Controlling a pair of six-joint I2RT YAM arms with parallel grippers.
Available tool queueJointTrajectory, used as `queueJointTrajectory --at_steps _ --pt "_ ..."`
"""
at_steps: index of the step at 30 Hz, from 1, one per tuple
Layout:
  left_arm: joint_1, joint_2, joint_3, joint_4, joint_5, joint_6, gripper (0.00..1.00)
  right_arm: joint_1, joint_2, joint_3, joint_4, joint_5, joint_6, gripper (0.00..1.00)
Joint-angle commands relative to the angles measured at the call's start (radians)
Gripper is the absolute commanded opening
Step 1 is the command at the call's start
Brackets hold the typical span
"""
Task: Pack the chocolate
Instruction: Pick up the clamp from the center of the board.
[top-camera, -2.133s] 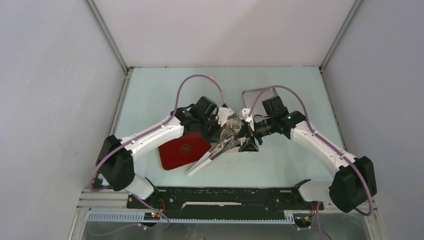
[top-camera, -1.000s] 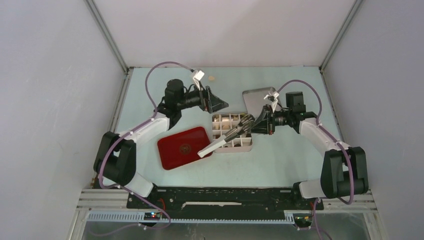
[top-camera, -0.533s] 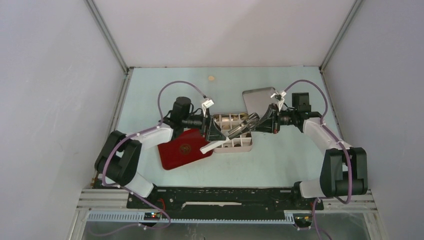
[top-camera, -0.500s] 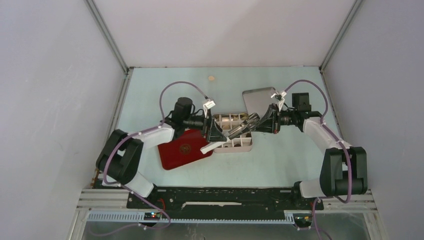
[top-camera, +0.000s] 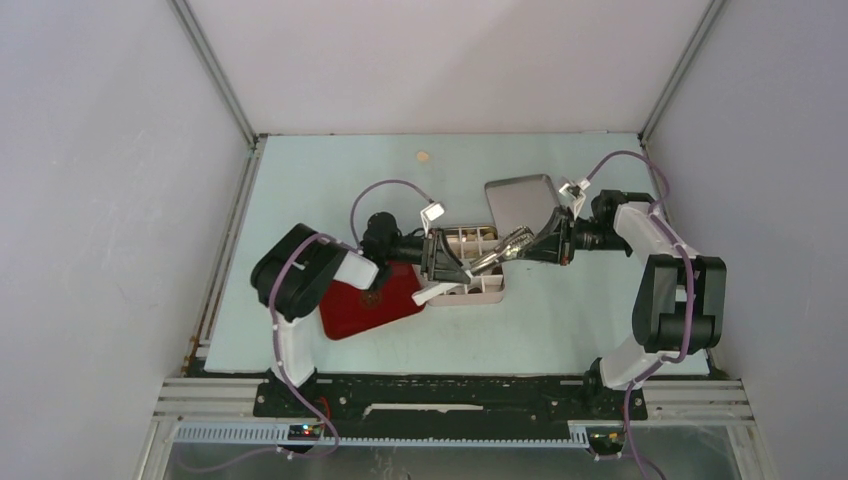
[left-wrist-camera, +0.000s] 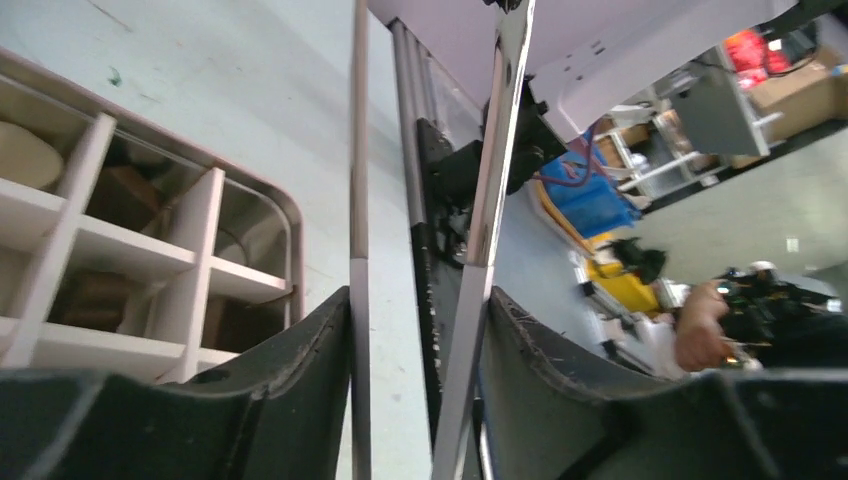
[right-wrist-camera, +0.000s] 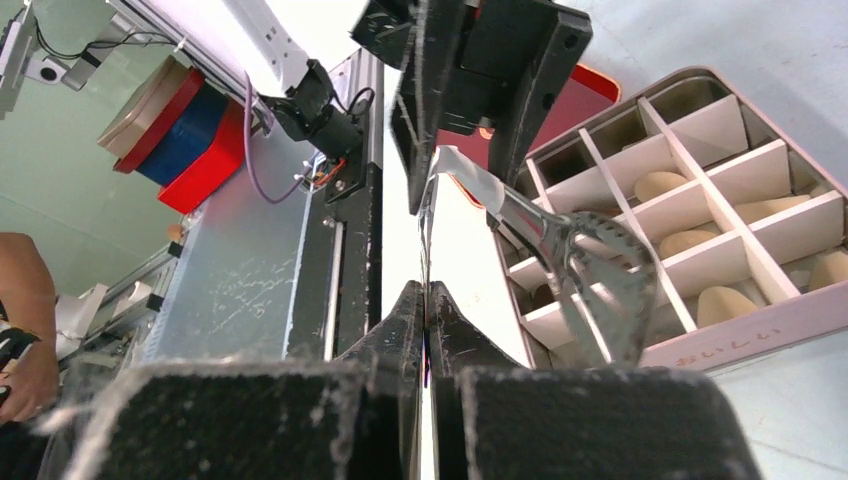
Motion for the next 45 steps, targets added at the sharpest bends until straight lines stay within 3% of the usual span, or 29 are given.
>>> queueJointTrajectory --at_steps 1,9,15,19,22,24,29,37,38,41,43,45 --pt "-0.038 0.073 0.076 0.476 0.087 -0.376 0.50 0.001 -0.003 0.038 -0.122 -0.161 -0.159 0.00" --pt "-0.040 0.067 0.100 0.439 0.056 -0.399 0.38 -0.006 -0.004 0.039 -0.136 -0.156 -0.175 0.00" --pt "-0.057 0.006 0.070 0.360 0.062 -0.304 0.55 -0.008 0.004 0.039 -0.144 -0.160 -0.183 0.00" --pt "-0.068 -0.021 0.063 0.231 0.054 -0.198 0.56 -0.008 0.004 0.038 -0.145 -0.161 -0.183 0.00" --pt "-0.077 -0.047 0.062 0.083 0.049 -0.084 0.54 -0.010 0.001 0.038 -0.149 -0.161 -0.187 0.00" --pt "-0.085 -0.083 0.067 -0.093 0.031 0.069 0.52 -0.012 -0.001 0.039 -0.151 -0.161 -0.190 0.00" --pt "-0.112 -0.170 0.169 -0.847 -0.047 0.627 0.42 -0.014 0.004 0.038 -0.158 -0.161 -0.197 0.00" --pt "-0.100 -0.239 0.201 -1.090 -0.072 0.812 0.21 -0.028 0.014 0.038 -0.197 -0.161 -0.241 0.00" --pt "-0.095 -0.248 0.213 -1.136 -0.076 0.857 0.19 -0.031 0.016 0.038 -0.210 -0.158 -0.260 0.05" --pt "-0.077 -0.268 0.297 -1.378 -0.131 1.014 0.19 -0.055 0.024 0.043 -0.274 -0.139 -0.343 0.33" --pt "-0.064 -0.282 0.373 -1.573 -0.239 1.158 0.20 -0.085 0.046 0.063 -0.405 -0.140 -0.485 0.48" --pt "-0.049 -0.284 0.449 -1.724 -0.349 1.201 0.24 -0.123 0.059 0.072 -0.425 -0.143 -0.484 0.57"
